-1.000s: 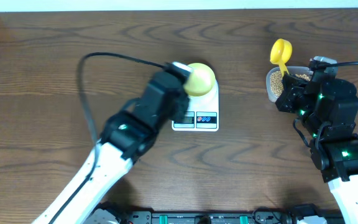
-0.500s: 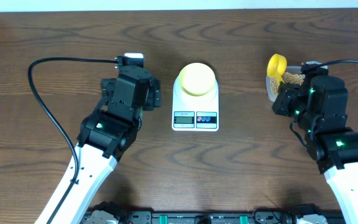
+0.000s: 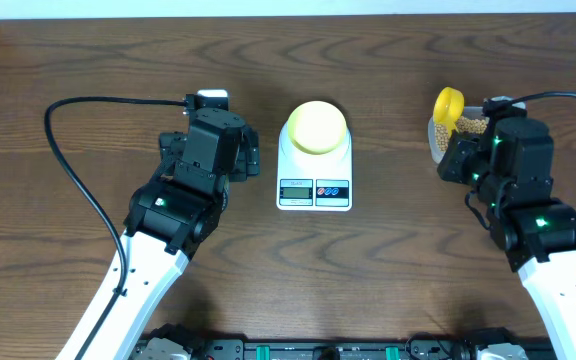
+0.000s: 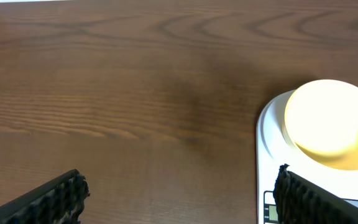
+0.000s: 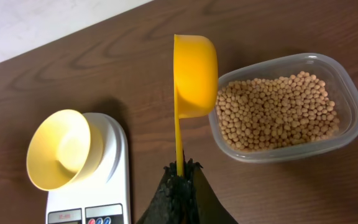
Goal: Scoop item into bowl and weigh 50g on scale
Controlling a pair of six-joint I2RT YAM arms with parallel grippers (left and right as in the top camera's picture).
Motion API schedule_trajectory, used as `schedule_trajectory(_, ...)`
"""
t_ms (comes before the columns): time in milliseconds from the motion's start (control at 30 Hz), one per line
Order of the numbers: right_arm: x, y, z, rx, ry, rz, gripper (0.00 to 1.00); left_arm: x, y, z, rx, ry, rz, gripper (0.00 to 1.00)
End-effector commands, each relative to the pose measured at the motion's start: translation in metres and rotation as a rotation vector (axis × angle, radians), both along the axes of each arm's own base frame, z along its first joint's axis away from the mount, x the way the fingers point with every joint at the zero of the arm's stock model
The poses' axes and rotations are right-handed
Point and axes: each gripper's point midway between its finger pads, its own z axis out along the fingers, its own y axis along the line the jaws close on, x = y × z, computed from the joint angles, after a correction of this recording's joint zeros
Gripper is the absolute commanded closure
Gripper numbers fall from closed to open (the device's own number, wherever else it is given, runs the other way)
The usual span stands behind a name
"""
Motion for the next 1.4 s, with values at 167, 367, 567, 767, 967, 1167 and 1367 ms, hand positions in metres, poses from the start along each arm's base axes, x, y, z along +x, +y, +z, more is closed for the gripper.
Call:
schedule_trajectory(167, 0.019, -0.001, 0.031, 0.017, -0.131, -0.021, 0.99, 0.011, -0.004, 0.016, -0.045, -0.072, 0.009, 0.02)
schedule_trajectory(367, 0.026, 0.003, 0.046, 0.035, -0.196, -0.007, 0.99, 0.011, -0.048, 0.021, -0.216, -0.064, -0.172, 0.02)
schedule_trajectory(567, 0.029, 0.018, 0.058, 0.085, -0.244, 0.064, 0.99, -0.001, -0.078, 0.02, -0.327, -0.011, -0.312, 0.02)
schedule_trajectory(767, 0.03, 0.017, 0.059, 0.084, -0.248, 0.064, 0.99, -0.009, -0.094, 0.021, -0.389, 0.017, -0.391, 0.02)
schedule_trajectory(967, 0.03, 0.017, 0.059, 0.084, -0.247, 0.064, 0.99, -0.01, -0.096, 0.015, -0.392, 0.041, -0.397, 0.72)
schedule_trajectory(1167, 0.025, 0.017, 0.048, 0.079, -0.201, 0.063, 0.99, -0.021, -0.104, -0.025, -0.342, 0.195, -0.406, 0.93)
schedule_trajectory(1367, 0.023, 0.017, 0.045, 0.078, -0.184, 0.063, 0.99, -0.027, -0.127, -0.074, -0.239, 0.337, -0.506, 0.93)
